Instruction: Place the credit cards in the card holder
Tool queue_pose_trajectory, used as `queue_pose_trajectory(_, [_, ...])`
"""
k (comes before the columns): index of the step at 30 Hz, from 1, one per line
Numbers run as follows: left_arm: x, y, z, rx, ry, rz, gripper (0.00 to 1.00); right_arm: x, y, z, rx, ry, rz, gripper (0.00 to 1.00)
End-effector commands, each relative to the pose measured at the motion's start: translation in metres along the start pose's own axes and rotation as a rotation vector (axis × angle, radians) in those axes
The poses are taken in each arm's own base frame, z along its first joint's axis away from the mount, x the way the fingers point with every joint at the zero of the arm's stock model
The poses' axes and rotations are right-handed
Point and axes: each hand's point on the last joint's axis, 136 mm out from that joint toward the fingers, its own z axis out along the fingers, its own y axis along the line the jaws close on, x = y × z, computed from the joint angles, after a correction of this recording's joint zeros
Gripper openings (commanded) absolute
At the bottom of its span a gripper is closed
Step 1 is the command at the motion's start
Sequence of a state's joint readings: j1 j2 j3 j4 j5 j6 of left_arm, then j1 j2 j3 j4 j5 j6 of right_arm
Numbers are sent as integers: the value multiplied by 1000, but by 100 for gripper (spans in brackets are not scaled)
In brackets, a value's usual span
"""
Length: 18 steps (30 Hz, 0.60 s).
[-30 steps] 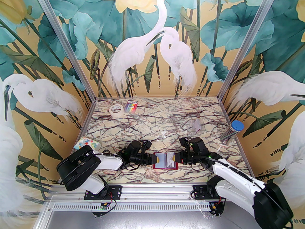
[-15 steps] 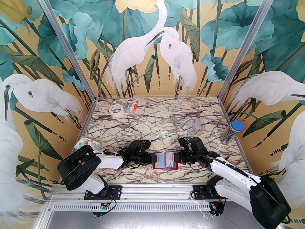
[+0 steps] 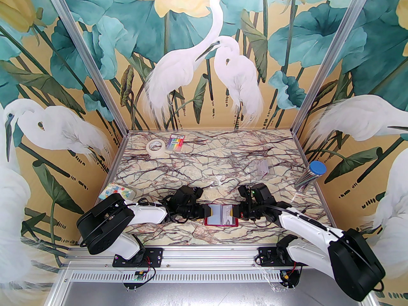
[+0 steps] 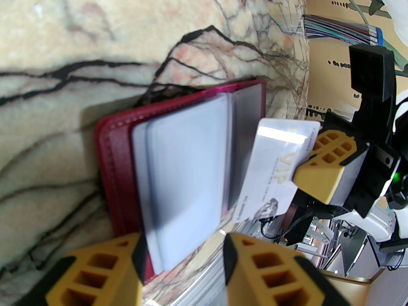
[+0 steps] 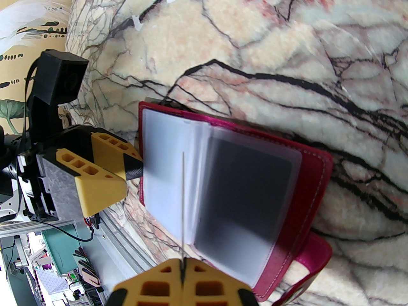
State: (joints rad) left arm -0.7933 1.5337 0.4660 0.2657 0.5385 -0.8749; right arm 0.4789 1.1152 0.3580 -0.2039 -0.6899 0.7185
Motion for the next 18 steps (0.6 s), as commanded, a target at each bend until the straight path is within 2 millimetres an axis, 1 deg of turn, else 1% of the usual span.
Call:
queue_pose_trajectory(1, [8,30,3,-119,10,-27,46,-8,10,-1,-39,-2,-34,0])
queue_pose_trajectory(7, [7,33,3,-129,4,-34,46,-12,10,-1,-59,3,-28,0])
queue_pose_trajectory(13, [7,33,4,-128,5,-33,46,-18,14,0,-81,-7,-28,0])
queue_pose_trajectory(18, [8,33,4,-129,7,-31,46,-20,12,3,-79,-5,-24,0])
